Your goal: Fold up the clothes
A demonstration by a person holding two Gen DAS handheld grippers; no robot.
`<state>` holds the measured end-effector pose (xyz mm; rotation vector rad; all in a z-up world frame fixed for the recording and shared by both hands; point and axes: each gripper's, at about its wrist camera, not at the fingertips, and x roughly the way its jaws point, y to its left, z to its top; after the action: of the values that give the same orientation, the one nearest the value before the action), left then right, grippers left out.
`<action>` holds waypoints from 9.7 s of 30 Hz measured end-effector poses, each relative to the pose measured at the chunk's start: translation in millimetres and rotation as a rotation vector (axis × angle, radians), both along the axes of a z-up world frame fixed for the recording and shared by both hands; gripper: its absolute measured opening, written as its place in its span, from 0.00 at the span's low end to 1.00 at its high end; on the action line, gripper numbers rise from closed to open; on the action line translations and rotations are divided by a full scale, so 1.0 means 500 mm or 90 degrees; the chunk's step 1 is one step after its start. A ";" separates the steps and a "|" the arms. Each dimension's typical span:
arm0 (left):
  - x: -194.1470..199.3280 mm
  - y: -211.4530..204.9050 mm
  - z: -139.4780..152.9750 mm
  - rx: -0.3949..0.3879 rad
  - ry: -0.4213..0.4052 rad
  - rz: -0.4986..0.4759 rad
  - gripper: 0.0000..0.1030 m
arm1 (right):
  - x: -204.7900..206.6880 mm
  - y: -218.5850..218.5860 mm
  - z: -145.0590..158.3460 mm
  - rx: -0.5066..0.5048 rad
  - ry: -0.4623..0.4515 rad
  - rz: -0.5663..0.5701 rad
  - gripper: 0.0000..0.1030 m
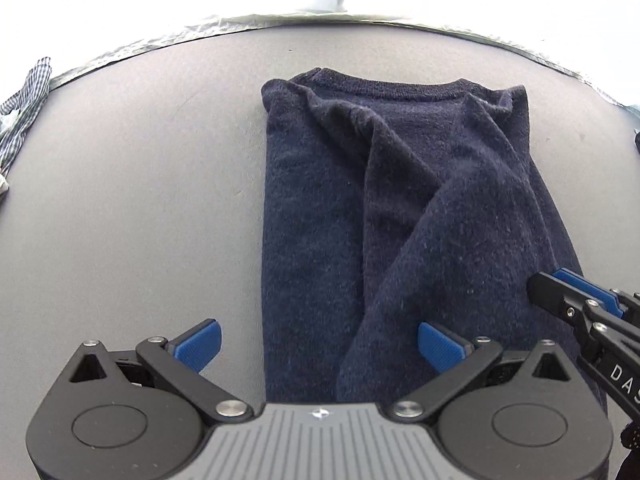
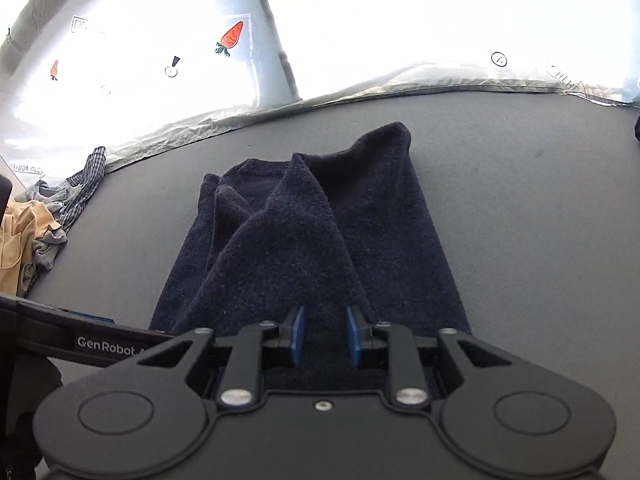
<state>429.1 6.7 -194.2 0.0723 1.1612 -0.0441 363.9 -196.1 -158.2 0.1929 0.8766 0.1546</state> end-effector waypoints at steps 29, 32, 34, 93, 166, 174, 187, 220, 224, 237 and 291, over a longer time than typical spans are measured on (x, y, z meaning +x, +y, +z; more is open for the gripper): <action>-0.062 0.053 0.006 -0.050 -0.062 0.027 1.00 | -0.035 -0.064 -0.021 -0.106 0.027 -0.031 0.87; -0.131 0.065 0.002 -0.063 -0.056 0.033 1.00 | -0.116 -0.100 -0.031 -0.090 0.045 -0.038 0.87; -0.183 0.073 -0.005 -0.069 -0.043 0.035 1.00 | -0.173 -0.129 -0.040 -0.046 0.065 -0.051 0.87; -0.486 0.193 0.131 -0.514 -0.255 0.068 0.21 | -0.341 -0.308 0.006 0.690 0.025 -0.086 0.15; 0.260 0.119 0.011 -0.222 -0.083 0.064 0.91 | 0.323 -0.142 -0.079 -0.008 0.021 0.057 0.89; 0.281 0.117 0.009 -0.275 -0.093 0.016 0.90 | 0.349 -0.148 -0.099 0.075 0.054 0.058 0.72; 0.182 0.085 0.080 -0.277 -0.187 0.069 0.24 | 0.252 -0.069 0.005 -0.088 -0.079 0.122 0.22; -0.233 -0.070 0.407 -0.542 -0.401 -0.215 0.20 | -0.267 -0.209 0.400 -0.360 -0.311 -0.228 0.20; -0.260 -0.165 0.434 -0.542 -0.412 -0.249 0.20 | -0.316 -0.305 0.410 -0.338 -0.335 -0.278 0.20; -0.413 -0.768 0.472 -0.562 -0.433 -0.284 0.19 | -0.446 -0.860 0.457 -0.337 -0.429 -0.289 0.20; -0.036 -0.979 0.430 -0.256 -0.427 -0.157 1.00 | 0.070 -1.106 0.417 -0.298 -0.388 -0.194 0.99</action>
<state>411.1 -482.8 20.8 -0.1212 0.4525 -0.4379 399.1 -749.1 50.1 -0.1578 0.2512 -0.2677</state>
